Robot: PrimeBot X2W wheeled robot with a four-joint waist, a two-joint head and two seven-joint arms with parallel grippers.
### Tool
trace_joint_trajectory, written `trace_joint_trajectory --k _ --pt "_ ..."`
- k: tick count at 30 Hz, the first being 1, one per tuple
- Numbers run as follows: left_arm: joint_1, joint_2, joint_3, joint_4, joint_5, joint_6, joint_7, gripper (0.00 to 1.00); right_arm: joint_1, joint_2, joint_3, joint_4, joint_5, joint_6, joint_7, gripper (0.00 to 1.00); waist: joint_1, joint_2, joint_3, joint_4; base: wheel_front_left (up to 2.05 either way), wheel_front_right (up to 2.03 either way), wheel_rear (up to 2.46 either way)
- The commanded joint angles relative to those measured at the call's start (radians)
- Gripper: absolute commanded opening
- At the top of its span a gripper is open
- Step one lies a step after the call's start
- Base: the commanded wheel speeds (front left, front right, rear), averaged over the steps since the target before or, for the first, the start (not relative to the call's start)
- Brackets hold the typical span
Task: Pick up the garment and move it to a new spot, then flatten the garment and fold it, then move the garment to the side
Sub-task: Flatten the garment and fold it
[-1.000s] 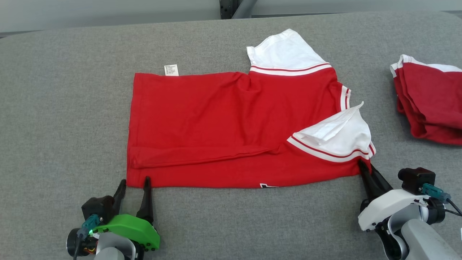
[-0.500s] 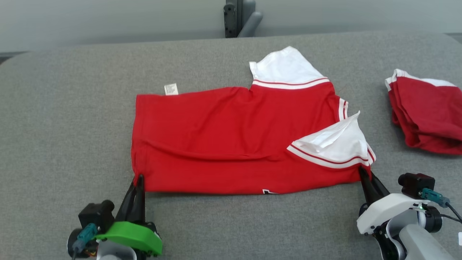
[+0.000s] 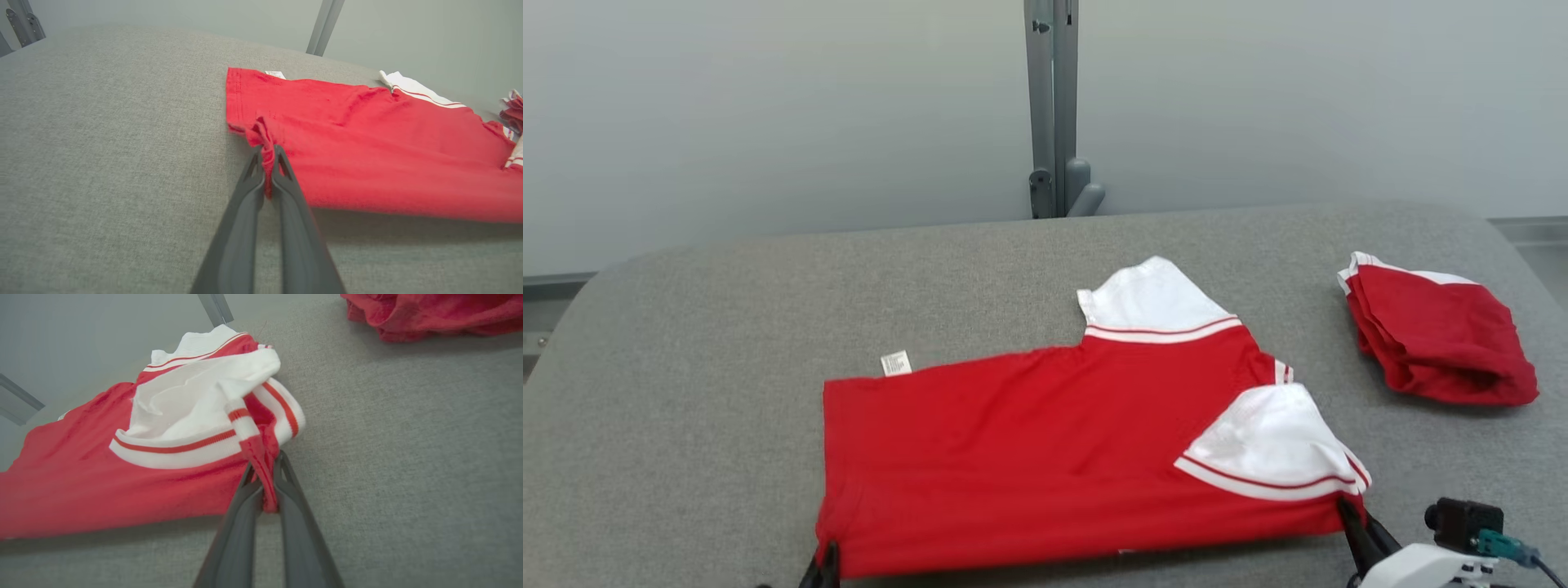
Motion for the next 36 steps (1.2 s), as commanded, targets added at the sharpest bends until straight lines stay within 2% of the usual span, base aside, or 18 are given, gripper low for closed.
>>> trace_joint_trajectory --k 1,10,11,12,17,22,29,36 --pt "0.036 0.006 0.006 0.012 0.013 0.002 0.000 0.00 0.033 -0.016 0.007 0.000 0.022 -0.002 -0.002 0.00 0.0000 0.0086 -0.048 -0.005 0.00 0.00 0.00" --pt "0.112 0.006 0.029 0.073 0.005 0.002 0.000 0.00 0.127 -0.035 0.042 -0.019 0.058 -0.002 -0.002 0.00 0.0000 0.0086 -0.044 0.004 0.00 0.00 0.00" --pt "0.112 0.006 0.030 0.080 0.007 0.002 0.000 0.08 0.127 -0.039 0.036 -0.019 0.050 -0.002 -0.003 0.35 0.0000 0.0086 -0.040 0.004 0.00 0.00 0.00" --pt "0.108 0.007 0.037 0.092 0.010 0.002 0.000 1.00 0.125 -0.036 0.024 -0.022 0.038 -0.002 -0.003 1.00 0.0000 0.0086 -0.033 0.006 0.00 0.00 0.00" --pt "0.074 0.005 0.049 0.055 0.035 0.020 0.000 1.00 0.103 -0.031 -0.057 -0.062 -0.028 -0.002 -0.003 1.00 0.0000 0.0086 -0.011 0.016 0.00 0.00 0.00" --pt "-0.018 0.005 0.051 0.012 0.089 0.015 0.000 1.00 0.047 -0.006 -0.141 -0.143 -0.146 -0.002 -0.003 1.00 0.0000 0.0086 0.044 0.023 0.00 0.00 0.00" --pt "-0.212 0.022 0.051 0.093 0.124 0.006 0.000 1.00 -0.097 0.029 -0.114 -0.151 -0.228 -0.002 -0.003 1.00 0.0000 0.0086 0.130 0.017 0.00 0.00 0.00" --pt "-0.385 0.060 0.033 0.212 0.112 0.001 0.000 1.00 -0.232 0.046 -0.073 -0.135 -0.244 -0.002 -0.003 1.00 0.0000 0.0086 0.228 0.003 0.00 0.00 0.00"
